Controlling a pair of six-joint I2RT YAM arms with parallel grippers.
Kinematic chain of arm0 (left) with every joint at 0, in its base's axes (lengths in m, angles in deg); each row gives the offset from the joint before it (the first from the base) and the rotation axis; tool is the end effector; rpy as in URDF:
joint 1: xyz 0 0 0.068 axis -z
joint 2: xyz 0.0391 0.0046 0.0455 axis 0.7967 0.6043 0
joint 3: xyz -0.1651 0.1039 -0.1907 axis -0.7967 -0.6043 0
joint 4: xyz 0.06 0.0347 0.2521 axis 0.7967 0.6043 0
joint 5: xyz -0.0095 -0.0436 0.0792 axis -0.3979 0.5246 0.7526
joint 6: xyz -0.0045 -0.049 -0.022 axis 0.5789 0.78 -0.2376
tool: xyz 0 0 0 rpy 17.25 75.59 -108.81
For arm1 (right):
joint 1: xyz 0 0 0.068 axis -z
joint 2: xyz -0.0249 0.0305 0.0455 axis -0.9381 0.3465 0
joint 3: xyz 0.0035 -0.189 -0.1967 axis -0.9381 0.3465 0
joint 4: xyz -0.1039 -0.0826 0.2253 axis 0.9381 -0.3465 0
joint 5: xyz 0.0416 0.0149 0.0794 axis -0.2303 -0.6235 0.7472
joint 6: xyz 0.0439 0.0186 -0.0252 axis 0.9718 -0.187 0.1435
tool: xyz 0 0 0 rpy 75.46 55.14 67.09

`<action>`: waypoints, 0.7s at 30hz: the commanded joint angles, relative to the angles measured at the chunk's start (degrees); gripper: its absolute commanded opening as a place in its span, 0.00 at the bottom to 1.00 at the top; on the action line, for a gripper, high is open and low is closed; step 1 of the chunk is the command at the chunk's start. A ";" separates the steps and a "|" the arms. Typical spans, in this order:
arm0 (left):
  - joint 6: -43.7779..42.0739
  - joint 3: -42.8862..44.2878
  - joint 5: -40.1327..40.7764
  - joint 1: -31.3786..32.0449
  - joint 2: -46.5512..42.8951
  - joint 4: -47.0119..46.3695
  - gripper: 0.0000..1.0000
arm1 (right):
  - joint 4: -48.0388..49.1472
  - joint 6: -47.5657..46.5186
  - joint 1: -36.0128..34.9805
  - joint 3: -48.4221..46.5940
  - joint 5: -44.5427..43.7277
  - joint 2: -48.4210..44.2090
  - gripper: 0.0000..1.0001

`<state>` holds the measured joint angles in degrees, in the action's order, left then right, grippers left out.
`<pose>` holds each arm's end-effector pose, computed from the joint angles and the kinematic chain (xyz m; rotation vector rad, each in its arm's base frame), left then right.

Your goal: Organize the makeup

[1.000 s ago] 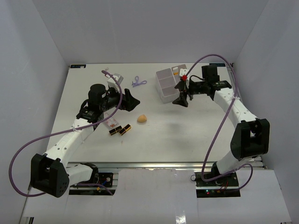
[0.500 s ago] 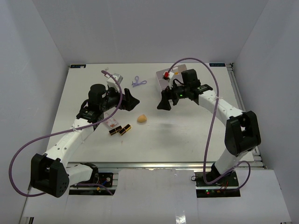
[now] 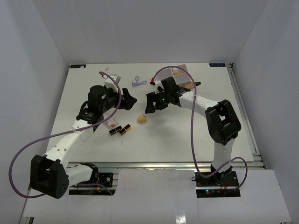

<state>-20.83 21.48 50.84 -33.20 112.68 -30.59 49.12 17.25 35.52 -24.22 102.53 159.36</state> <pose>0.2487 -0.1003 0.3058 0.3123 1.9290 -0.6923 0.3477 0.2547 0.2057 -0.7225 2.3196 0.8814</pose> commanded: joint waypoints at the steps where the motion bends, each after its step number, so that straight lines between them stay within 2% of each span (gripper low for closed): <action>1: -0.05 -0.13 0.91 -0.28 -2.65 -1.07 0.92 | 1.07 2.96 -1.19 -3.98 0.58 3.35 0.73; 7: -0.07 -0.13 0.59 -0.37 -2.96 -1.12 0.92 | 0.78 3.62 -3.29 -6.18 3.28 7.33 0.64; 13: 0.02 -0.13 0.07 -0.37 -3.05 -1.21 0.92 | 0.78 3.71 -5.39 -6.08 2.83 8.70 0.61; 18: -0.05 -0.05 -0.01 -0.37 -3.14 -1.21 0.92 | -0.06 2.80 -5.78 -5.98 0.15 9.74 0.44; 21: -0.05 -0.04 -0.08 -0.44 -3.14 -1.21 0.92 | -0.45 0.78 -5.71 -5.90 -1.21 9.26 0.38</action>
<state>-20.83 21.41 51.28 -33.23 111.75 -30.99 49.11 20.18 29.63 -28.24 103.82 168.09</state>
